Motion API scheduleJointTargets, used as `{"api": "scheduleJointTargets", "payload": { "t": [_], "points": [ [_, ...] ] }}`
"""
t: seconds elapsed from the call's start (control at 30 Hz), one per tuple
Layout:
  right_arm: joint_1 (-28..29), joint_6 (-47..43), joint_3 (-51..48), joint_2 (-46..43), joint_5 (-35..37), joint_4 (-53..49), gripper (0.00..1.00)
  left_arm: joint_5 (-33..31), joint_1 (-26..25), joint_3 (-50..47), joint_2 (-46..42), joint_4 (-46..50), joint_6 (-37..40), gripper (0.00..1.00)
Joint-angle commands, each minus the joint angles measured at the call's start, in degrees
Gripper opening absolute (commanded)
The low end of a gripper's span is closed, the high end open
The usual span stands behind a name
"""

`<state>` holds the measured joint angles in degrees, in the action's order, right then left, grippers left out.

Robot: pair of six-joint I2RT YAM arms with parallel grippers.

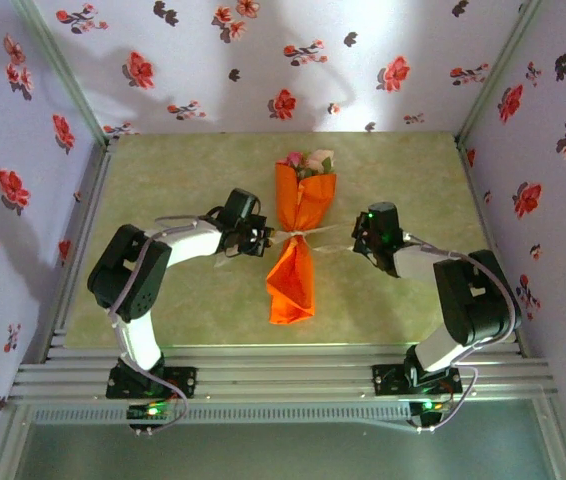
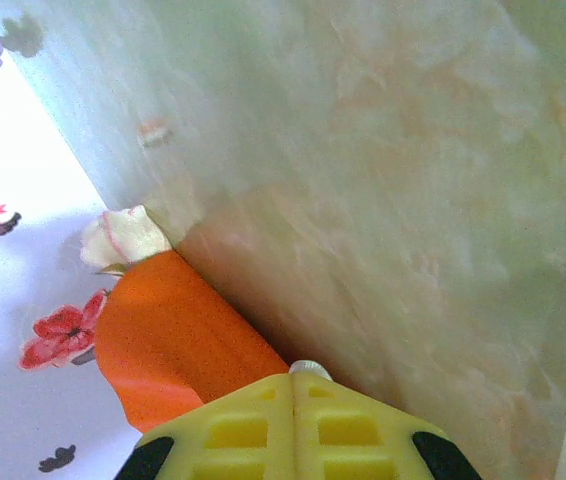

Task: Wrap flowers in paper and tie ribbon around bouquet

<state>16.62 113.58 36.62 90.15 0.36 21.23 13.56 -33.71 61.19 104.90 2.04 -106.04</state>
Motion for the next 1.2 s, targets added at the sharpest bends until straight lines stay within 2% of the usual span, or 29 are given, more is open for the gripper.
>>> {"api": "scheduleJointTargets", "payload": {
  "t": [0.0, 0.3, 0.6, 1.03, 1.17],
  "points": [
    [-1.4, -0.5, -1.0, 1.3, 4.4, 0.8, 0.00, 0.0, 0.9, 2.1, -2.1, 6.0, 4.0, 0.00],
    [-3.8, -0.1, -1.2, 4.0, 5.1, 2.7, 0.00, -0.7, 0.9, 8.5, -2.0, 17.5, 12.7, 0.00],
    [-5.1, 0.1, -1.2, 5.9, 5.3, 3.7, 0.00, -1.4, 1.0, 8.8, -2.4, 20.0, 14.6, 0.00],
    [-9.7, -2.2, -2.3, 5.7, 4.7, 2.8, 0.00, -2.0, 1.8, 7.4, -3.3, 20.6, 15.6, 0.00],
    [-10.2, -4.8, -0.8, 6.2, 1.5, 3.5, 0.00, -1.2, 1.8, 8.0, -2.8, 19.7, 16.2, 0.00]
  ]
}}
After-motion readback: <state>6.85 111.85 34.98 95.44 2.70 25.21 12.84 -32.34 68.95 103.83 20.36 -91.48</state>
